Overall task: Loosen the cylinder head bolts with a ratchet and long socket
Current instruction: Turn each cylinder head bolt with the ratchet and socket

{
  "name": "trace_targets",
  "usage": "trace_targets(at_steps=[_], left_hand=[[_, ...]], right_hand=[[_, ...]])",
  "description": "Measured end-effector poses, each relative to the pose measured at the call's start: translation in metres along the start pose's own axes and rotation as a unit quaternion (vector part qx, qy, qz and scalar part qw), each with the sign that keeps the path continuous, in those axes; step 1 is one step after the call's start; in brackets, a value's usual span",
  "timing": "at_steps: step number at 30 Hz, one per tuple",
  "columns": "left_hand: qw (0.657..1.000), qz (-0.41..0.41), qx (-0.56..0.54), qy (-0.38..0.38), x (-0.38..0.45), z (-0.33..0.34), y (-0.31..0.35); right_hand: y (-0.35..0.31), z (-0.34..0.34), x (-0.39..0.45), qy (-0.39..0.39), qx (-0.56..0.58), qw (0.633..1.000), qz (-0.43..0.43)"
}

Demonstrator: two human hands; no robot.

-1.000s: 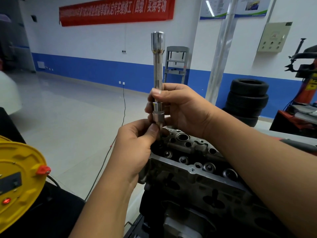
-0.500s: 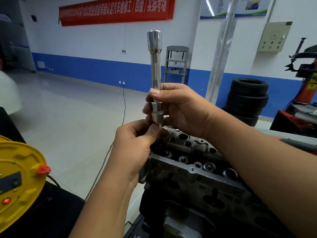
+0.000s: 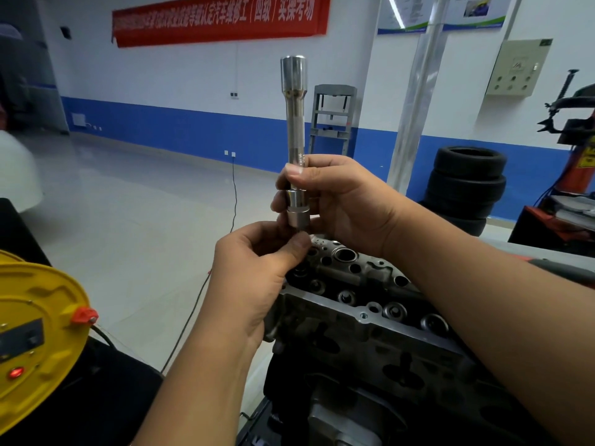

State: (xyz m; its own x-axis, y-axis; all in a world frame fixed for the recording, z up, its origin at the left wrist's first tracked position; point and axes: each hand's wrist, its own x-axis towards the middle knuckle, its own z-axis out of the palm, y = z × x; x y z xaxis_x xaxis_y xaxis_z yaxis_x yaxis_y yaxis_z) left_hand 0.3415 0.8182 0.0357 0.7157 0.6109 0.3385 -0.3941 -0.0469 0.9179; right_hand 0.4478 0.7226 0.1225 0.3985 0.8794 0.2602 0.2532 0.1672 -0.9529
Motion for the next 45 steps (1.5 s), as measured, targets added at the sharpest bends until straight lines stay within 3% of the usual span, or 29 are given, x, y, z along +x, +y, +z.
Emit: trace_targets(at_steps=[6, 12, 17, 23, 28, 32, 36, 41, 45], left_hand=[[0.998, -0.012, 0.028, -0.049, 0.0, -0.001, 0.002], [1.0, 0.007, 0.003, 0.019, -0.001, 0.0, 0.0], [0.998, -0.015, 0.03, -0.055, -0.001, -0.001, 0.004], [0.999, 0.021, 0.015, 0.023, -0.002, 0.003, 0.001], [0.998, -0.004, 0.042, -0.05, -0.001, 0.0, 0.002], [0.999, 0.022, 0.032, 0.021, -0.001, 0.002, 0.0], [1.0, 0.008, -0.008, -0.02, -0.002, 0.0, 0.003], [0.985, -0.062, -0.07, 0.145, 0.001, -0.019, -0.004], [0.979, -0.109, -0.065, 0.161, -0.003, -0.039, -0.006]], right_hand=[[-0.001, -0.001, -0.001, 0.008, 0.0, 1.0, -0.001], [0.0, 0.0, 0.0, -0.006, -0.013, 1.0, 0.001], [0.0, -0.003, 0.0, 0.011, -0.003, 1.0, -0.004], [0.001, -0.002, 0.001, -0.007, -0.001, 1.0, 0.0], [0.0, -0.002, 0.001, 0.009, 0.001, 1.0, -0.001], [-0.001, 0.001, 0.0, -0.012, -0.014, 1.0, 0.004], [-0.003, 0.004, -0.002, 0.01, -0.015, 1.0, -0.009], [-0.002, 0.012, 0.001, -0.018, 0.034, 0.999, -0.007], [0.0, 0.023, 0.002, -0.007, 0.078, 0.996, 0.037]])
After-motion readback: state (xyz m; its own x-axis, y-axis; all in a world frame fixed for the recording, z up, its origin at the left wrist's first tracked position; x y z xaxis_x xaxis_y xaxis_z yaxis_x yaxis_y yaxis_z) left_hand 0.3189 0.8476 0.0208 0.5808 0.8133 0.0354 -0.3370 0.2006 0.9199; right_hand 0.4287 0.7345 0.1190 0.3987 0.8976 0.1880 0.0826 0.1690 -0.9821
